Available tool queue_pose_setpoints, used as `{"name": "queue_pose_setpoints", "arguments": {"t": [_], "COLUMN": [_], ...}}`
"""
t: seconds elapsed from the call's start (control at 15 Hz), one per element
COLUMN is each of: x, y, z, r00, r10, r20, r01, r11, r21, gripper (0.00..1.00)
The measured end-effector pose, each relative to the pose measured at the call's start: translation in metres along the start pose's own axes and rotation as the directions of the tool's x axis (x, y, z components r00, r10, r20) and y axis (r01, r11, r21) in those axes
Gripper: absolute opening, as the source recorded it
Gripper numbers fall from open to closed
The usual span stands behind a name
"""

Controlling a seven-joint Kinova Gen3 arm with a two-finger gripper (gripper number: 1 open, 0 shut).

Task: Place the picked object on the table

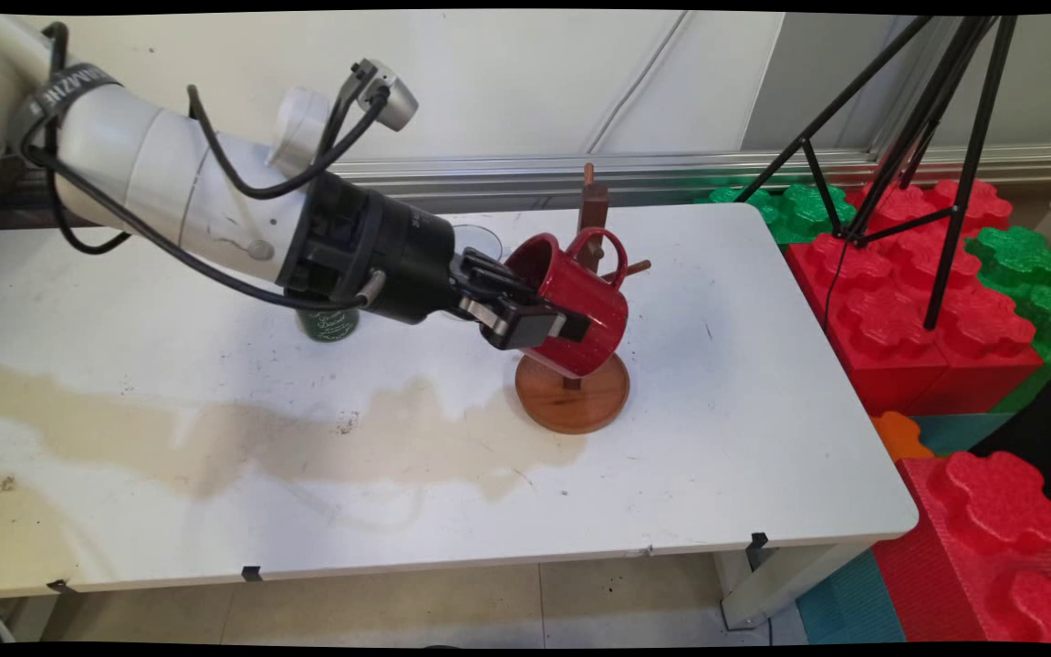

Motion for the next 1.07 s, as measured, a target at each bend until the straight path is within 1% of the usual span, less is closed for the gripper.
{"name": "queue_pose_setpoints", "arguments": {"t": [0.47, 0.87, 0.93, 1.07], "x": [-0.002, -0.003, -0.003, -0.003], "y": [-0.015, -0.028, -0.031, -0.034], "z": [0.011, 0.020, 0.021, 0.022], "r00": [1.000, 1.000, 0.999, 0.999], "r10": [-0.008, 0.012, 0.020, 0.031], "r20": [0.009, 0.024, 0.028, 0.031], "r01": [0.008, -0.013, -0.021, -0.033], "r11": [1.000, 0.999, 0.999, 0.998], "r21": [0.015, 0.035, 0.040, 0.048], "gripper": [0.00, 0.00, 1.00, 1.00]}}
